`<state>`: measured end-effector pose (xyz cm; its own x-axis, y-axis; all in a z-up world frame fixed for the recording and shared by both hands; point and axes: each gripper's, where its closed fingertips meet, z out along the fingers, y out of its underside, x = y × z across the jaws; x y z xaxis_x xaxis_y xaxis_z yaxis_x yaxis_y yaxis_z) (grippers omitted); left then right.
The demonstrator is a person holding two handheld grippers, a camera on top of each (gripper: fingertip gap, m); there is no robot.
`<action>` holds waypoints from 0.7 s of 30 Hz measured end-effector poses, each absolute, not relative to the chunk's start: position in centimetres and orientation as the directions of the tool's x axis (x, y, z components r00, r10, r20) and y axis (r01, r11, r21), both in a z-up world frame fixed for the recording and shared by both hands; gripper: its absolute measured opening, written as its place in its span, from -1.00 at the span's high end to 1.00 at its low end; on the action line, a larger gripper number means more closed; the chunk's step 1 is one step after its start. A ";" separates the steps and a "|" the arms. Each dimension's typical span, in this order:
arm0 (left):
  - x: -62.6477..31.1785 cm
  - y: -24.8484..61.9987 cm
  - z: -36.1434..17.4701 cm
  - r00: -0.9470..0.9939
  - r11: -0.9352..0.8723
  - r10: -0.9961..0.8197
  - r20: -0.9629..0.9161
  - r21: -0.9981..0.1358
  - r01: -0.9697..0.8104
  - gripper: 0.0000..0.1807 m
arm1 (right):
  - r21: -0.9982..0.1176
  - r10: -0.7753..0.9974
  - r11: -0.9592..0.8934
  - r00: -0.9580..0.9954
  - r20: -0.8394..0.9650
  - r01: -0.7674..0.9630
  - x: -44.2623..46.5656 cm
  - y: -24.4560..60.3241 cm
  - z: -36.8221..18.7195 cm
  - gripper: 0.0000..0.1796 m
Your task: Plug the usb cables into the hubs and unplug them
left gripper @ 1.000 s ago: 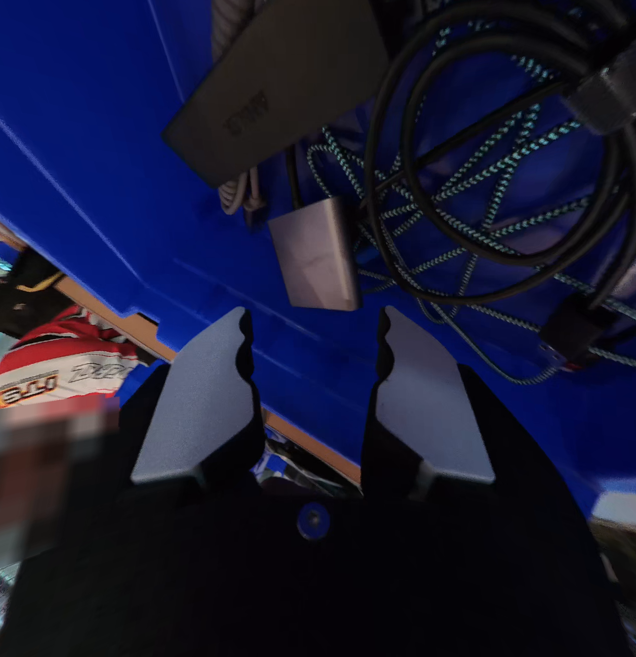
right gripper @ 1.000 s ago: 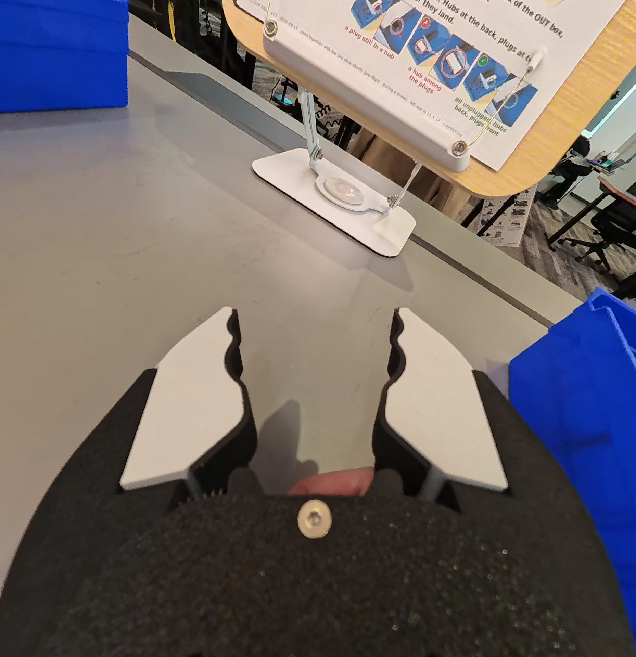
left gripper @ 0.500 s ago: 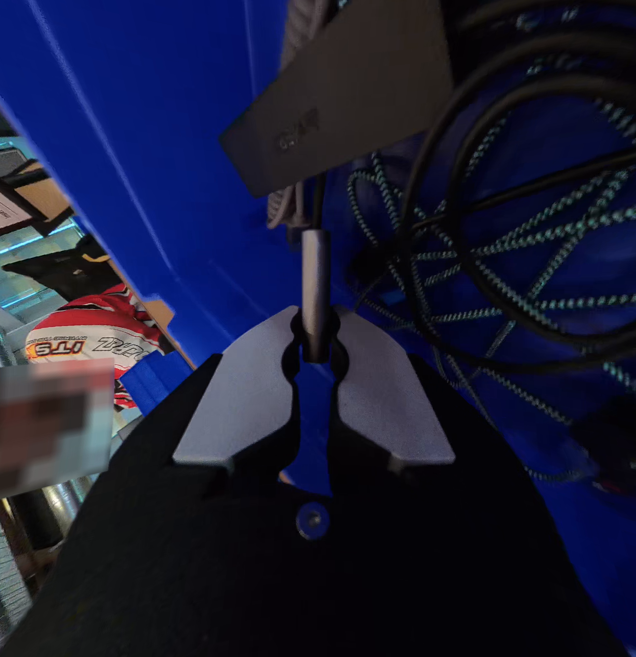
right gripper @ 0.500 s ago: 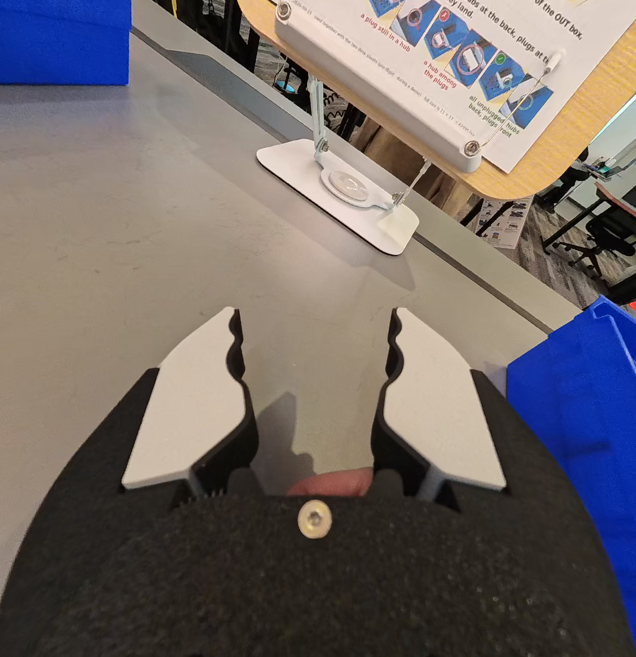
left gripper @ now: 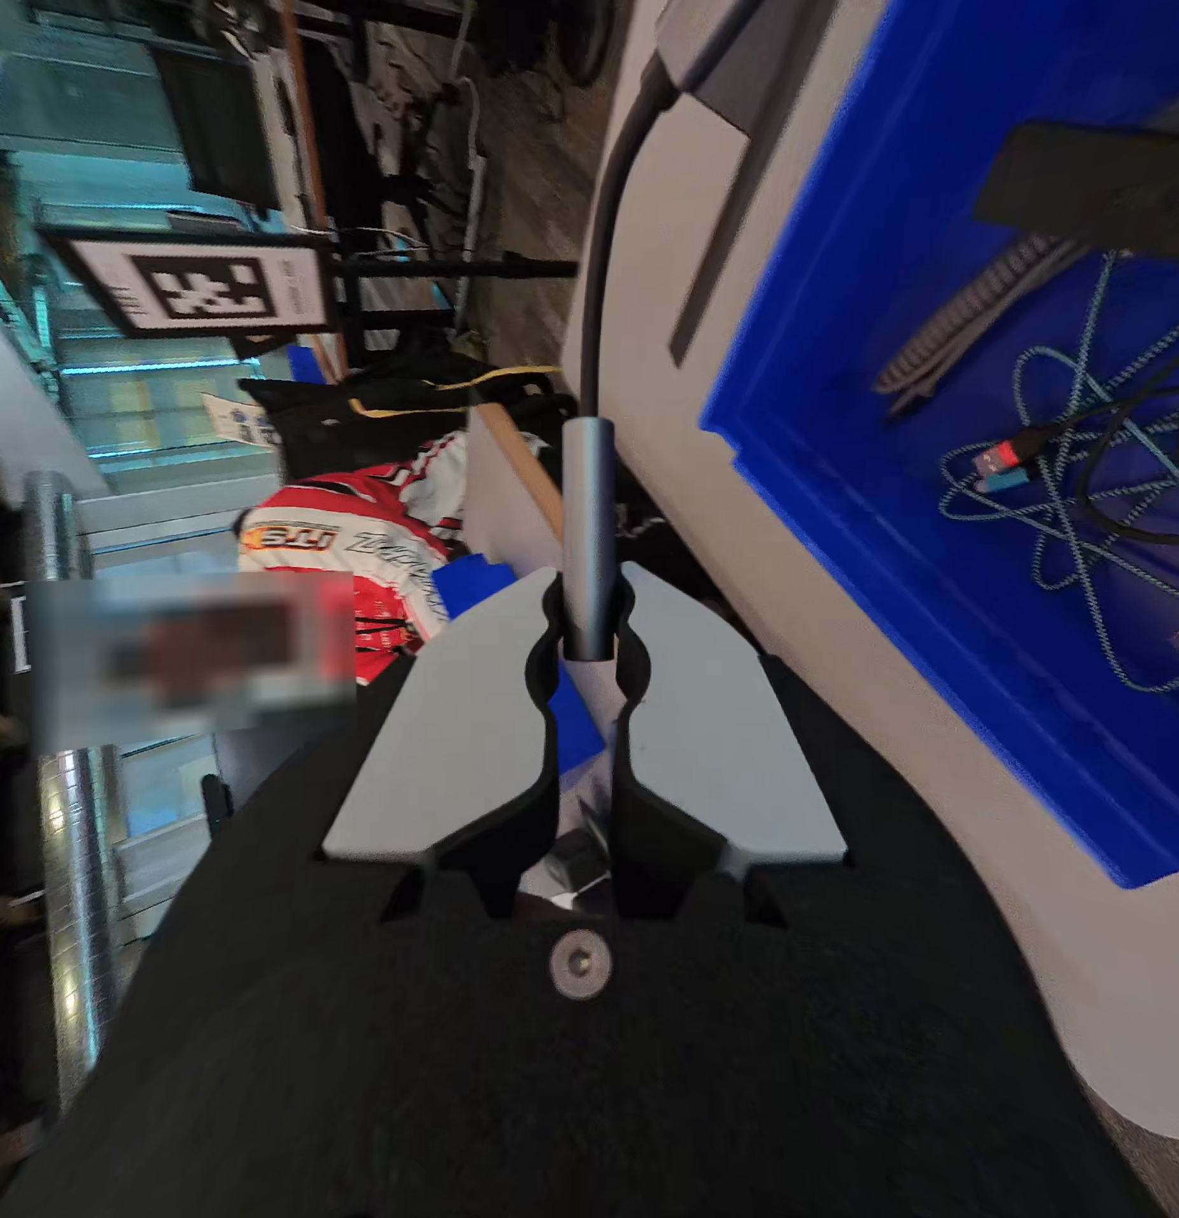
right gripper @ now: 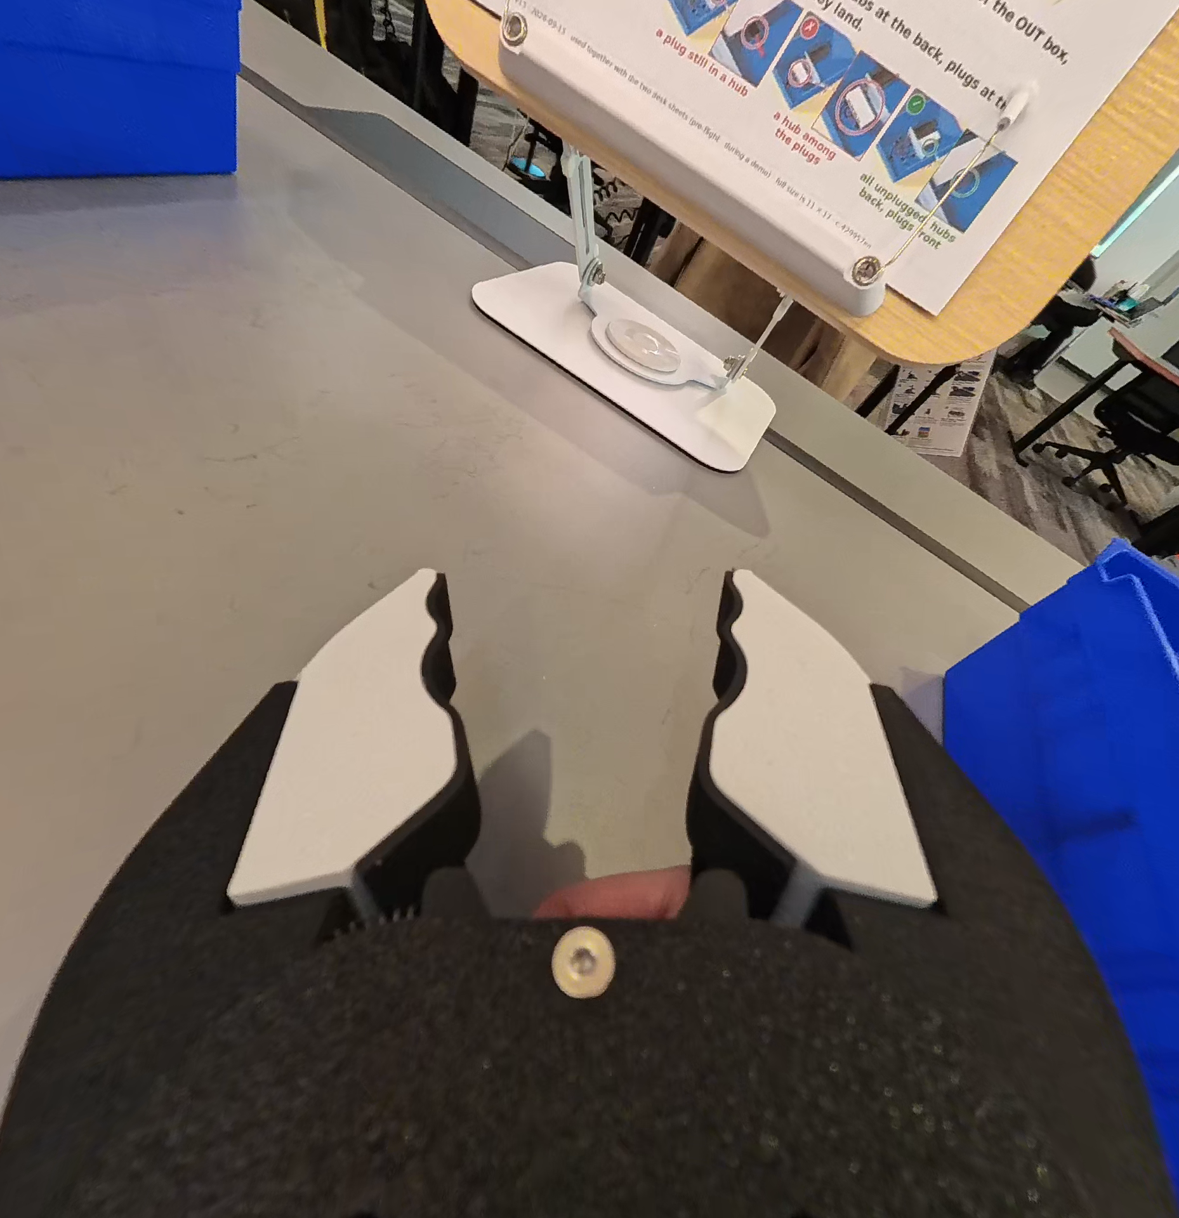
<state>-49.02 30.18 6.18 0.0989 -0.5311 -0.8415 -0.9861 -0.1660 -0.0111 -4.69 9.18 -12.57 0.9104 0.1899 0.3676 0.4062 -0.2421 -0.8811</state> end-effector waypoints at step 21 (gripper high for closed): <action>-17.5 16.8 -13.9 -0.041 0.155 -0.809 -0.586 -0.145 -0.977 0.86 | -0.917 0.191 -0.196 0.930 0.313 0.348 -4.4 8.7 -11.7 0.16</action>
